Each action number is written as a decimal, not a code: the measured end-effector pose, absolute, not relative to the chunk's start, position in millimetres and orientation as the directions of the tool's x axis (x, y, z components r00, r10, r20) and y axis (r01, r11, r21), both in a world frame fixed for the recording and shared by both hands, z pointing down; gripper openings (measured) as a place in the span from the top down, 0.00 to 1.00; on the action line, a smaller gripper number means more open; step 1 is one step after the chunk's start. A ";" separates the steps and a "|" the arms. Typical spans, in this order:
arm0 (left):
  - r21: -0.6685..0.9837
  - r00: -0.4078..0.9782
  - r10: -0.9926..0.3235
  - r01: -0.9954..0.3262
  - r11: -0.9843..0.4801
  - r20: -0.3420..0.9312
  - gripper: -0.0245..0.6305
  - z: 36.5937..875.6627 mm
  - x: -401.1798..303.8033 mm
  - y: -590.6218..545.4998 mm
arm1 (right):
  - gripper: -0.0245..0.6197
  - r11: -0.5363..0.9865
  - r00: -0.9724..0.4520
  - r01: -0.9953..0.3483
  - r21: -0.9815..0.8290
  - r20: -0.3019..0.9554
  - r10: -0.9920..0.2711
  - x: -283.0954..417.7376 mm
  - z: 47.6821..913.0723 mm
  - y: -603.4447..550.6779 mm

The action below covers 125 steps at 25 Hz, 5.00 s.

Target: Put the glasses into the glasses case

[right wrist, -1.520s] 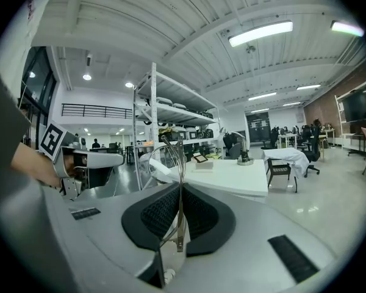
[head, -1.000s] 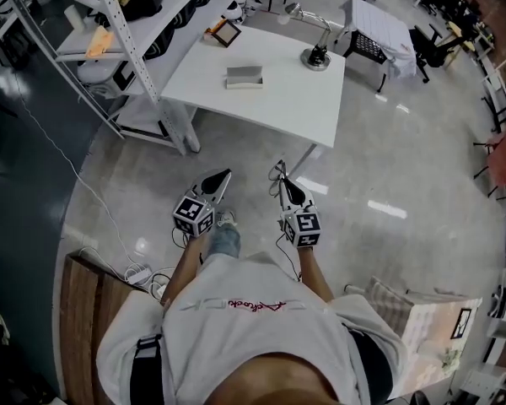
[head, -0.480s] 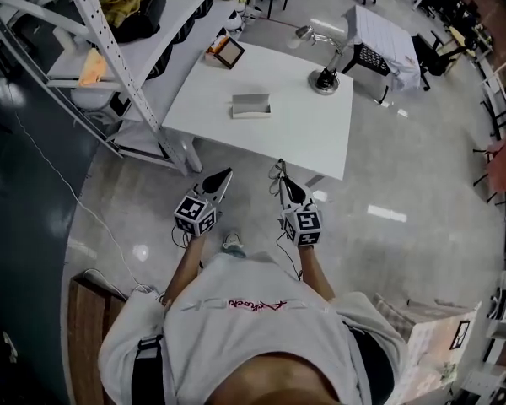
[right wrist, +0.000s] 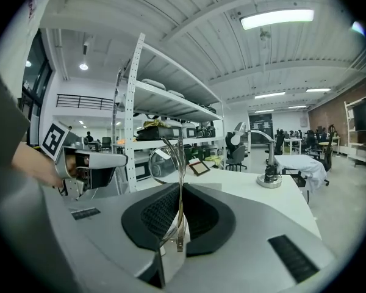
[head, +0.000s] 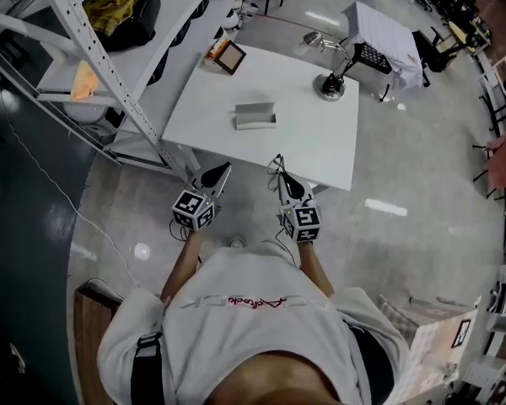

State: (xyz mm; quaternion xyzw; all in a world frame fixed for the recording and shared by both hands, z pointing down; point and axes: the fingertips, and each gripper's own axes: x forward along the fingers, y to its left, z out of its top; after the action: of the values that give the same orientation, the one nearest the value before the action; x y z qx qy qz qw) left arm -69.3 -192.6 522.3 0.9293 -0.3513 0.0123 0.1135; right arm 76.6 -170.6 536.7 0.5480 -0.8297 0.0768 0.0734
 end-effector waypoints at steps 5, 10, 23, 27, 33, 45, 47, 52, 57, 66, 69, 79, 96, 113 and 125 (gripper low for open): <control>0.208 0.766 -0.632 -0.642 -0.738 0.120 0.93 531.2 -64.7 -198.1 | 0.93 0.376 -0.378 -0.925 -0.055 0.231 -0.897 76.9 548.0 -173.7; 0.223 0.775 -0.618 -0.631 -0.743 0.131 0.93 537.4 -60.4 -201.5 | 0.92 0.372 -0.375 -0.926 -0.058 0.244 -0.895 79.8 553.7 -179.1; 0.232 0.767 -0.624 -0.641 -0.732 0.149 0.93 550.2 -59.4 -246.7 | 0.93 0.381 -0.387 -0.921 -0.077 0.264 -0.883 80.5 569.5 -226.1; 0.235 0.767 -0.623 -0.641 -0.731 0.153 0.93 551.8 -55.4 -273.6 | 0.93 0.386 -0.395 -0.918 -0.086 0.266 -0.880 80.4 572.8 -249.8; 0.241 0.778 -0.606 -0.628 -0.740 0.166 0.93 559.5 -42.2 -312.8 | 0.93 0.385 -0.397 -0.917 -0.101 0.290 -0.871 85.9 586.3 -285.9; 0.312 0.775 -0.581 -0.632 -0.710 0.248 0.93 597.0 -40.8 -357.1 | 0.93 0.381 -0.412 -0.911 -0.158 0.402 -0.818 86.2 630.3 -324.8; 0.331 0.778 -0.570 -0.628 -0.704 0.264 0.93 609.0 -38.9 -359.3 | 0.93 0.380 -0.415 -0.909 -0.169 0.424 -0.805 85.3 640.7 -327.1; 0.378 0.796 -0.533 -0.605 -0.701 0.286 0.93 625.3 -27.1 -359.9 | 0.93 0.387 -0.434 -0.900 -0.199 0.482 -0.761 80.4 665.3 -324.8; 0.400 0.795 -0.524 -0.606 -0.687 0.305 0.93 641.0 -24.1 -364.4 | 0.93 0.388 -0.444 -0.895 -0.219 0.520 -0.730 77.1 681.8 -324.3; 0.414 0.773 -0.548 -0.634 -0.653 0.319 0.93 649.1 -34.7 -368.8 | 0.93 0.437 -0.479 -0.874 -0.211 0.520 -0.707 67.4 688.7 -367.0; 0.421 0.763 -0.560 -0.646 -0.637 0.322 0.93 649.9 -41.6 -365.7 | 0.93 0.464 -0.489 -0.866 -0.188 0.514 -0.704 65.1 688.5 -390.3; 0.429 0.739 -0.596 -0.670 -0.605 0.314 0.93 649.5 -54.2 -361.9 | 0.93 0.630 -0.546 -0.776 -0.025 0.527 -0.652 48.7 669.8 -451.4; 0.444 0.717 -0.631 -0.689 -0.573 0.297 0.93 647.5 -67.4 -359.9 | 0.93 0.861 -0.405 -0.126 0.492 0.767 -0.498 23.6 712.1 -460.3; 0.450 0.701 -0.658 -0.699 -0.555 0.277 0.93 644.6 -78.0 -369.7 | 0.92 0.909 -0.364 -0.085 0.408 0.837 -0.409 18.7 750.0 -461.0; 0.422 0.696 -0.663 -0.707 -0.568 0.274 0.93 636.2 -78.5 -361.8 | 0.68 0.911 -0.394 -0.083 0.403 0.827 -0.402 14.5 731.5 -450.0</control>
State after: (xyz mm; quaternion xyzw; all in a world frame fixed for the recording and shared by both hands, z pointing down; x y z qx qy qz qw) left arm -78.5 -361.8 636.2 0.8843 -0.3874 0.0423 0.2570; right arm 14.5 -450.0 731.5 0.1477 -0.8212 -0.1501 0.5303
